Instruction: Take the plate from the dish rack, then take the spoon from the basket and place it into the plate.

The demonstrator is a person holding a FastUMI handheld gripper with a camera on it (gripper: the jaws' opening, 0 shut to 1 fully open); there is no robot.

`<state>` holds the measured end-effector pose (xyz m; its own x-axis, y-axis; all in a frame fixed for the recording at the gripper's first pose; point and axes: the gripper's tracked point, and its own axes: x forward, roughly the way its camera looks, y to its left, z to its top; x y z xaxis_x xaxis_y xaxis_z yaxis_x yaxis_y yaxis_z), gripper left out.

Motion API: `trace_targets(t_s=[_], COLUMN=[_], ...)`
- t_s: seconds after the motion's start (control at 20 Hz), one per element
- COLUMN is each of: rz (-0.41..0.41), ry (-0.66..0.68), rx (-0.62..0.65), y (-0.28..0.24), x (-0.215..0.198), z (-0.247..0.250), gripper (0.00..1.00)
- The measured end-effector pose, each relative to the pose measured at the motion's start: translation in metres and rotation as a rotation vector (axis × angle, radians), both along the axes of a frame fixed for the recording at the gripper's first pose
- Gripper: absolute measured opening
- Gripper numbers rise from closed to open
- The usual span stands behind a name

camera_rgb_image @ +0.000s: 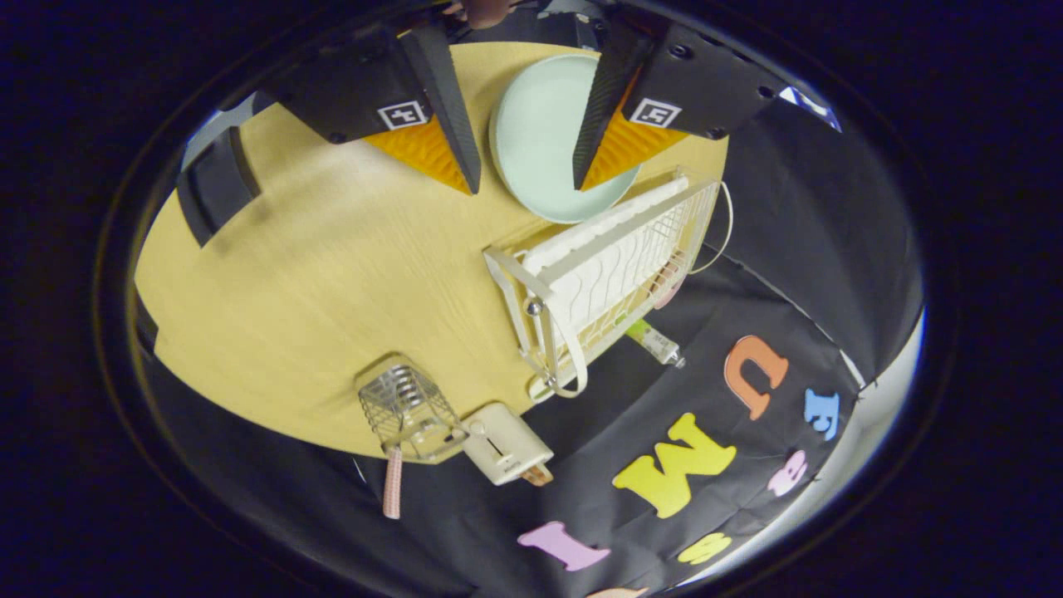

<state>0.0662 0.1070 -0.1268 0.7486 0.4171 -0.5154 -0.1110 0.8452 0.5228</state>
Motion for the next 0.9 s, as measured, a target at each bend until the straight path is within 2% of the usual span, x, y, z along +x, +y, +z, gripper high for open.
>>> trace_targets(t_s=[0.15, 0.2, 0.3, 0.4, 0.45, 0.6, 0.7, 0.9], rz=[-0.069, -0.104, -0.17, -0.202, -0.201, -0.271, -0.28, -0.25], ry=[-0.185, -0.244, -0.347, -0.406, -0.422, -0.479, -0.499, -0.477], rx=[-0.183, -0.248, -0.358, -0.417, -0.443, -0.528, -0.513, -0.379], y=[-0.035, -0.049, -0.076, -0.097, -0.107, -0.159, -0.176, -0.19], x=[0.003, 0.005, 0.008, 0.01, 0.014, 0.042, 0.068, 0.134], z=[0.026, 0.036, 0.055, 0.066, 0.068, 0.078, 0.081, 0.076], gripper=[0.82, 0.88, 0.92, 0.97, 0.97, 0.98, 1.0, 1.0])
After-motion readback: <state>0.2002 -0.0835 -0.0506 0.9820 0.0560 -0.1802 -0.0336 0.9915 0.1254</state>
